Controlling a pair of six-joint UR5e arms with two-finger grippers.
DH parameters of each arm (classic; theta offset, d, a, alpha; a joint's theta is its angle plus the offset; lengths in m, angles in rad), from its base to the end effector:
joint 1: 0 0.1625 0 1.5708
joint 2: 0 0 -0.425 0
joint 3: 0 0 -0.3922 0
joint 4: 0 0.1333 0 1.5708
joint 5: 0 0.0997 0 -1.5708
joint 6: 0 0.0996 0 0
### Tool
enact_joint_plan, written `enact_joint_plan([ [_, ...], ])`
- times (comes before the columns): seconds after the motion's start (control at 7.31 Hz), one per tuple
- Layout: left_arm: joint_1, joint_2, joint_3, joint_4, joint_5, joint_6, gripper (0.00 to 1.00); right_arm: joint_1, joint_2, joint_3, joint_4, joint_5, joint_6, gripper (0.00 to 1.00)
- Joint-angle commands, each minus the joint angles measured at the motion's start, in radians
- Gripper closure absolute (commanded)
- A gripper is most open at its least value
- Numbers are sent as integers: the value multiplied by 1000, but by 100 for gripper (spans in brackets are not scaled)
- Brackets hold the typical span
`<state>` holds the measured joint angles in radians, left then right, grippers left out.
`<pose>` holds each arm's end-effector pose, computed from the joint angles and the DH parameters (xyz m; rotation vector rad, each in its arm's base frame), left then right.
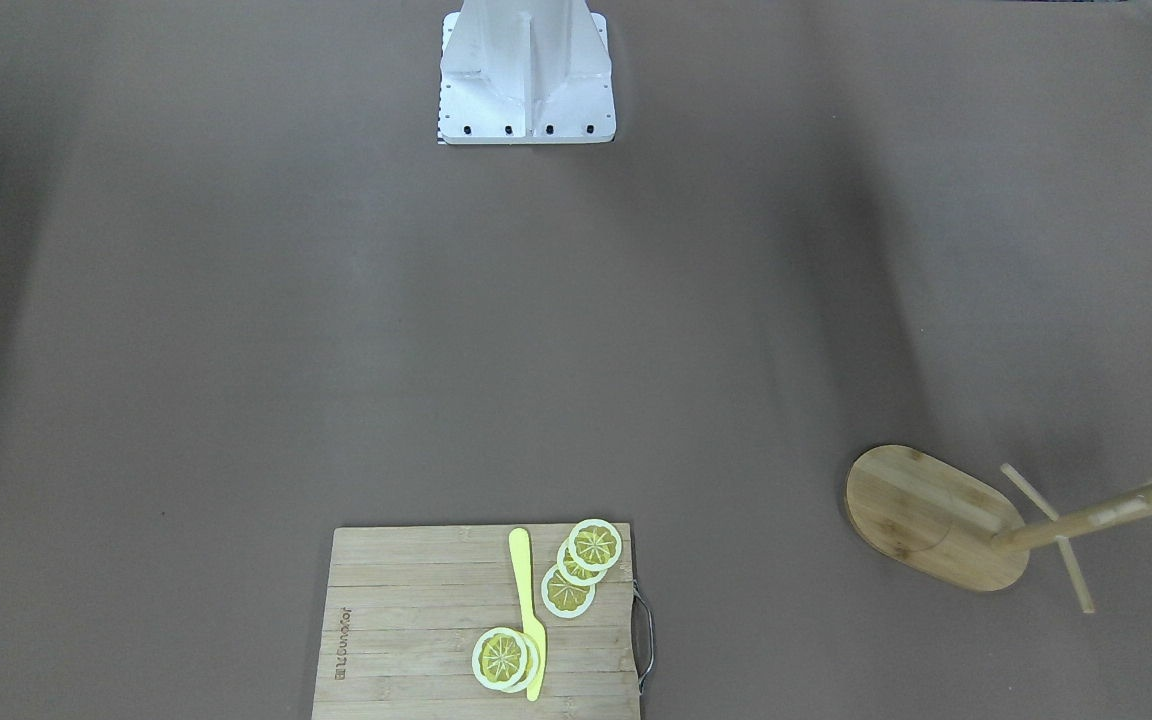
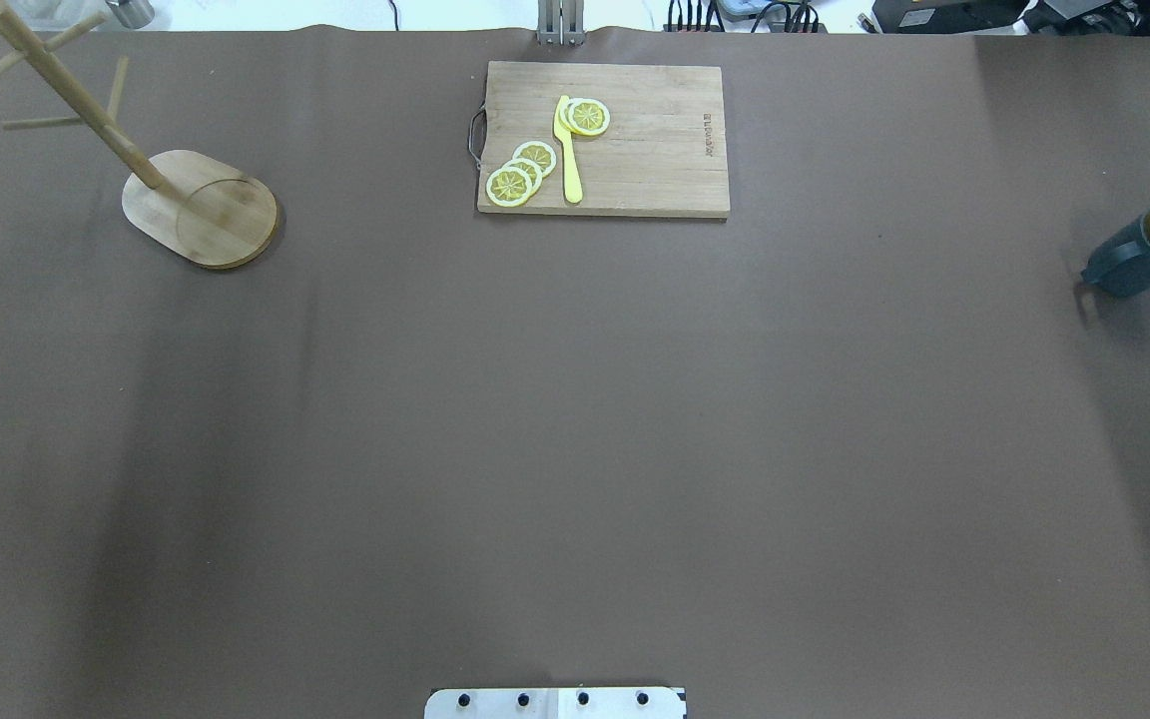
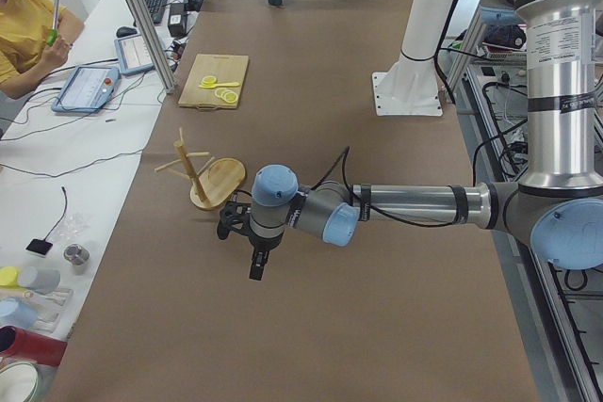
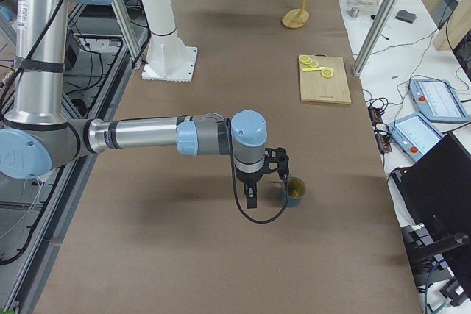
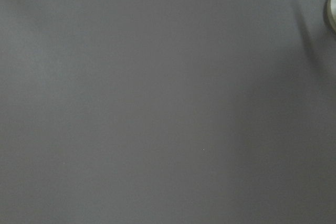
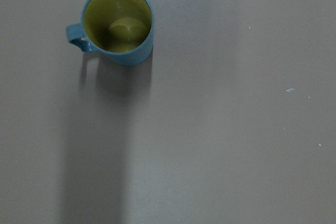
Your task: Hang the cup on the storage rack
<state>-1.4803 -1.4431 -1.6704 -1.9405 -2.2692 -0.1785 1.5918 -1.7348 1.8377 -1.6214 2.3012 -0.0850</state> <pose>-0.0276 -0.4618 0.6335 0.2317 0.7287 0.0356 0.0757 -0.4227 0.6104 0.0886 -0.7268 -0.0802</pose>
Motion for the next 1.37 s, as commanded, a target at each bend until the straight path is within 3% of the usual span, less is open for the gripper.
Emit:
enact_joint_plan([
  [0.0, -3, 7, 8, -94, 8, -6, 2, 3, -6, 5, 0, 0, -1, 0],
  [0.82, 6, 9, 20, -127, -33, -78, 3, 2, 23, -34, 2, -3, 2, 0],
  [1.23, 9, 6, 21, -123, -36, -87, 3, 0, 53, -182, 185, -3, 5, 0],
])
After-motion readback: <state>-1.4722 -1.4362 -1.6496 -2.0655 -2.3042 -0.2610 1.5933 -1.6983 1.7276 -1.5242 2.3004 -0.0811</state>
